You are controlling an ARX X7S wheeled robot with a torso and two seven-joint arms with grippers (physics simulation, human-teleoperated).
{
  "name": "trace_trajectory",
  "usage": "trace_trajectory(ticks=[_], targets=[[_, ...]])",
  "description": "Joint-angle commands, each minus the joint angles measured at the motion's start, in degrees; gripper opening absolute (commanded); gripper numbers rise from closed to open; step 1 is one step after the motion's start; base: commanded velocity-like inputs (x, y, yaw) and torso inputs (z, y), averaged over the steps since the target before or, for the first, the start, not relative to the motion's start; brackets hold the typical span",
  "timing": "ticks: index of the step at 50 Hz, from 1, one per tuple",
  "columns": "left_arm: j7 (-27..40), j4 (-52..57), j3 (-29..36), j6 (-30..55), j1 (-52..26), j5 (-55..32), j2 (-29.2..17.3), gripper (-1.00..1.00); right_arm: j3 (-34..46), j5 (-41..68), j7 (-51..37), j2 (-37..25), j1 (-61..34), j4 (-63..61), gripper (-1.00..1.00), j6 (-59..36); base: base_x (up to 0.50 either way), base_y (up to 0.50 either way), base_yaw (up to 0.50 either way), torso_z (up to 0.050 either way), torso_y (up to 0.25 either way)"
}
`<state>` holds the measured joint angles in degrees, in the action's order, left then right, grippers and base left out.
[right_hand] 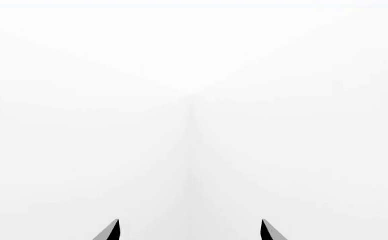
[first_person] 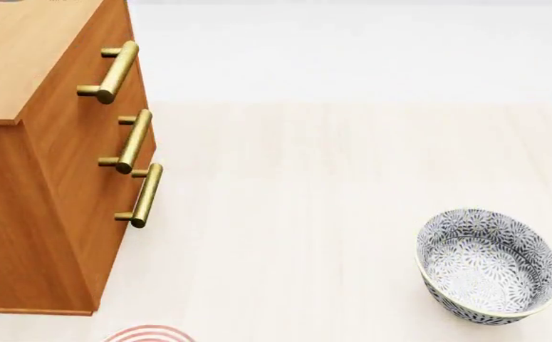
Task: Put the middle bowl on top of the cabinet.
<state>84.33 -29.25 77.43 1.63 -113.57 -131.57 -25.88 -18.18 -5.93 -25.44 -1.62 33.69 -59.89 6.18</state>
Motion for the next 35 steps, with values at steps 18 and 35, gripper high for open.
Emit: trace_trajectory(ticks=[18, 35], targets=[[-8.6, -24.2, 5.4, 4.3, 0.2, 2.8, 6.3, -1.0, 0.6, -0.3, -1.2, -1.2, 0.1, 0.1, 1.0, -0.2, 0.0, 0.0, 0.0, 0.0, 0.0], [-8.2, -35.8, 6.9, 4.2, 2.8, 3.3, 8.8, -1.0, 1.0, -1.3, -0.2, -0.3, -0.4, 0.0, 1.0, -0.2, 0.0, 0.0, 0.0, 0.0, 0.001]])
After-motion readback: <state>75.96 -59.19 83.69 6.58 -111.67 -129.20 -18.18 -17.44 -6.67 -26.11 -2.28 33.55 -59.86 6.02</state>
